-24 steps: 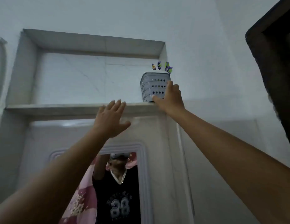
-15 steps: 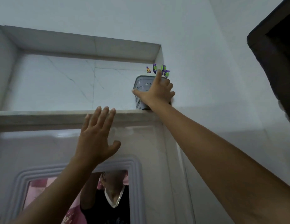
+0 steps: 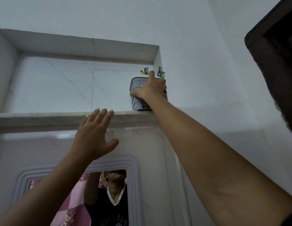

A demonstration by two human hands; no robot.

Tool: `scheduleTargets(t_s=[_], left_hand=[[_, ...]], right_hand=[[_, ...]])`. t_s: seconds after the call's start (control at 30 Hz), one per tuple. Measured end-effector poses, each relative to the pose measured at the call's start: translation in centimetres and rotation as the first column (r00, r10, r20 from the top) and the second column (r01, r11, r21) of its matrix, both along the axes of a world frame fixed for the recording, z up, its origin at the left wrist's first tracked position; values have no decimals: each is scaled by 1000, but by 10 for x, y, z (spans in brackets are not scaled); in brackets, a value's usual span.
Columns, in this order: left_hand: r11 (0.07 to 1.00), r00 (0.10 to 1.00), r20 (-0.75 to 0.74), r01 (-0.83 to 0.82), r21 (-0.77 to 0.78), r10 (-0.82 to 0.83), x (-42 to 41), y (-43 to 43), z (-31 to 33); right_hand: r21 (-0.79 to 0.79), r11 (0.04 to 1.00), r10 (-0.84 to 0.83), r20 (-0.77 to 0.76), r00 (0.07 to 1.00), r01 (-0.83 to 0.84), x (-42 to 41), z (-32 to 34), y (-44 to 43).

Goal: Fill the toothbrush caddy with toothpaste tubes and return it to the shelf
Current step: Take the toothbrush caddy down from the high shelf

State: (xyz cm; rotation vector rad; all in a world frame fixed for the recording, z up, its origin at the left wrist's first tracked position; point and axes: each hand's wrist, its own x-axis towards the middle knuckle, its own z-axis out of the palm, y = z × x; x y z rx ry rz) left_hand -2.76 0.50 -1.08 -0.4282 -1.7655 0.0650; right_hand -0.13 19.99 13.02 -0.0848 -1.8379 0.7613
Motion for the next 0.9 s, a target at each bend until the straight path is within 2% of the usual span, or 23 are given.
scheduleTargets(t_s=[0.2,0.27,0.33,0.37,0.4,0.47,0.53,0.6,0.67,0.7,0.77,0.8,0.9], left_hand=[[1000,987,161,22,-22,-18,18,-10,13],[997,967,241,77,15,-79,23,-10,18],[969,905,347,213,129,-245,31,-10,22],[911,816,411,326,253,-406,36,-9,23],[798,666,445,440,413,-598,43,-8,24],[504,345,368,561,657,-864,60,-2,19],[327,156,296,614,719,-943,86,6,3],[213,10,255,576,789,-967,107,14,-22],[188,-77,262,510,839,-962,112,17,-58],[198,-90,275,490,849,-957,106,15,-81],[250,-53,309,469,847,-950,89,6,-140],[253,-79,323,457,853,-943,83,-2,-174],[304,-171,349,241,922,-922,80,-19,-275]], right_hand=[[-61,989,128,-111,986,-135,17,-4,-4],[-79,977,183,-178,967,-200,28,-7,-4],[-70,960,248,-238,939,-271,44,-14,-2],[-50,949,287,-268,920,-311,54,-20,-1],[-28,937,326,-299,897,-349,65,-28,2],[7,909,393,-349,851,-417,85,-48,8],[30,869,470,-363,805,-494,101,-78,12],[39,812,562,-320,763,-582,111,-119,16],[33,759,636,-255,728,-650,117,-173,19],[37,738,664,-221,714,-674,118,-204,20],[39,713,697,-148,701,-700,115,-273,20],[33,708,705,-98,703,-705,112,-308,18],[-56,693,720,88,688,-719,93,-412,14]])
